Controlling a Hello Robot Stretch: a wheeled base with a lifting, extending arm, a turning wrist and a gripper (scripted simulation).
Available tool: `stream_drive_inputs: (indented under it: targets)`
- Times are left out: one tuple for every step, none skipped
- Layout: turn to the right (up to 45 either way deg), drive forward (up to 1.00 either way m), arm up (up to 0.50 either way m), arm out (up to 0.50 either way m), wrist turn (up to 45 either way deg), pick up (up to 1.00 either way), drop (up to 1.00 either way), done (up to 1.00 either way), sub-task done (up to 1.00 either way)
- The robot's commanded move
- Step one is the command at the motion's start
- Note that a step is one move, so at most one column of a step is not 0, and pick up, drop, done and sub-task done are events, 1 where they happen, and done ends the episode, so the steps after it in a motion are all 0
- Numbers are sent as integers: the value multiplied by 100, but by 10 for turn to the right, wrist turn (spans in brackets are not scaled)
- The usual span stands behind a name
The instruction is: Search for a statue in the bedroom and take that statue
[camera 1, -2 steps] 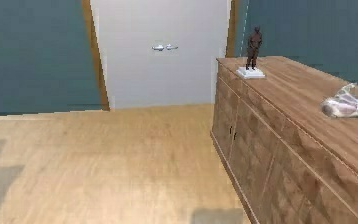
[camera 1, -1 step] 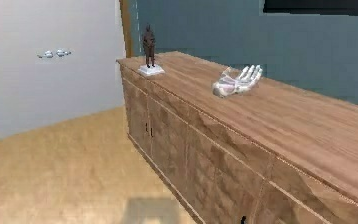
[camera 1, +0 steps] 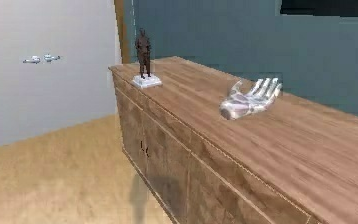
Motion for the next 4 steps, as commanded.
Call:
stream_drive_inputs:
  targets:
    - [-450, 0, 0, 0, 0, 0, 0, 0, 0]
    - [-240, 0, 0, 0, 0, 0, 0, 0, 0]
    - [0, 0, 50, 0, 0, 0, 0, 0, 0]
    - [0, 0, 38, 0, 0, 0, 0, 0, 0]
